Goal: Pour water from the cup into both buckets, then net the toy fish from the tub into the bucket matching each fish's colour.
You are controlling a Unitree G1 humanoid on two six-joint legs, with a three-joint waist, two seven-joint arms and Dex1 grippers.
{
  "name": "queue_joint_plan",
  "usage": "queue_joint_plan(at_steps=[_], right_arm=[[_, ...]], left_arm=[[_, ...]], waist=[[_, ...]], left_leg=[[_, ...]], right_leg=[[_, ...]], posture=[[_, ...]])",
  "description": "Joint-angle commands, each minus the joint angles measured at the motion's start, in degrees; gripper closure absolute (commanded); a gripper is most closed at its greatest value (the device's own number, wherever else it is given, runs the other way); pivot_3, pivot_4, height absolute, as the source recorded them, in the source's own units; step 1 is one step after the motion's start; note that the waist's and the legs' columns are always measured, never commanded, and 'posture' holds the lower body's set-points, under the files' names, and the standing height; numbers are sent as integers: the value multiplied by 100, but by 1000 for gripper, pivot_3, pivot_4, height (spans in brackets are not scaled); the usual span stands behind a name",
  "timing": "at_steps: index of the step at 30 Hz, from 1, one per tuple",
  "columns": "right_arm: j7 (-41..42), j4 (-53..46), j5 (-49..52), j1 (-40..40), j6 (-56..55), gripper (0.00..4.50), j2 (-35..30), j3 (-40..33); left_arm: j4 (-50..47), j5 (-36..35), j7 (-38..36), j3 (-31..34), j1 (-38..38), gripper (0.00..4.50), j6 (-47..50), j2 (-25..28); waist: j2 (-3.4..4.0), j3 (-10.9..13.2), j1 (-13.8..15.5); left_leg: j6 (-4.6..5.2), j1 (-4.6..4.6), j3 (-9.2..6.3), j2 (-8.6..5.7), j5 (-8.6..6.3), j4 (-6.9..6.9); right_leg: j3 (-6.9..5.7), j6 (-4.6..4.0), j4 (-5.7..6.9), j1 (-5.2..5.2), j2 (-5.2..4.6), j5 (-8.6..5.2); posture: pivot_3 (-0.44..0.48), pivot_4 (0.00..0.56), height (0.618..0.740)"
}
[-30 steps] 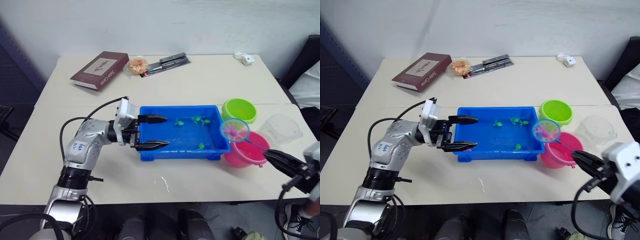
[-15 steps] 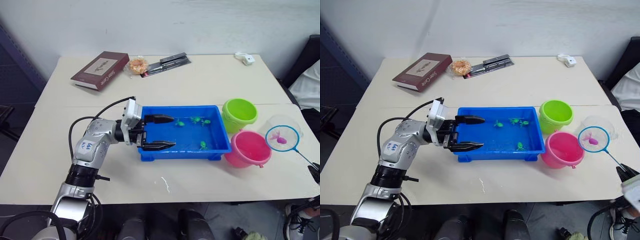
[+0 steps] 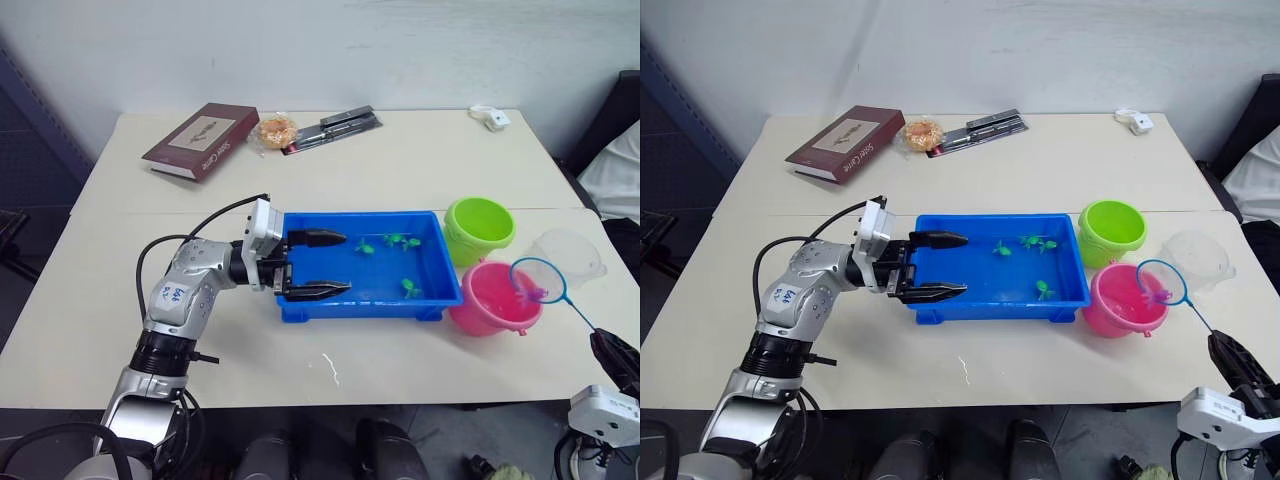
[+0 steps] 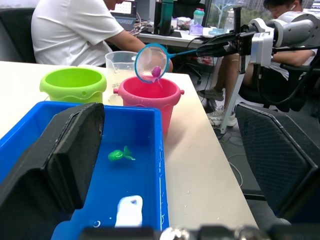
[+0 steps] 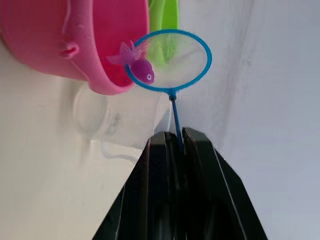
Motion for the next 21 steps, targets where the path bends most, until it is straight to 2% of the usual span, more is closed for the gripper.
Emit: queue_joint_plan(at_steps=[1,11,14,18,21], right_arm=[[-325,-153,-247,-101,64,4500,-75,88],[-599,-5,-520,49,115,4500,-290,527],[-870,222,-556,-53,502,4500,-321,238],[-771,-123,-537,174,40,4500,-398,816],[-954,105,-564,-42,559,4500,-447,484]], left_arm=[[-274,-69,-5,65,24,43,10,81],[-284,-80,-34,57,42,43,-32,131],[-293,-75,-5,79,69,43,-61,123],[-302,-62,-26,52,95,43,-71,125],[-277,-59,2,82,64,43,-78,123]], waist=[[0,0,-7],[0,0,6],[0,0,0],[0,0,1],[0,0,-8]], left_leg=[[0,-1,0,0,0,0],[1,-1,-1,-1,0,0],[1,-1,1,-1,0,0],[1,-1,-2,1,0,0],[-1,-1,-1,3,0,-1]], right_leg=[[1,0,0,-1,0,0],[1,-1,0,0,0,-1],[0,-1,1,0,0,-1],[2,-2,-1,0,0,-1],[4,-6,3,-1,2,-4]], posture=[[0,150,740],[0,150,740],[0,150,740],[0,150,740],[0,150,740]])
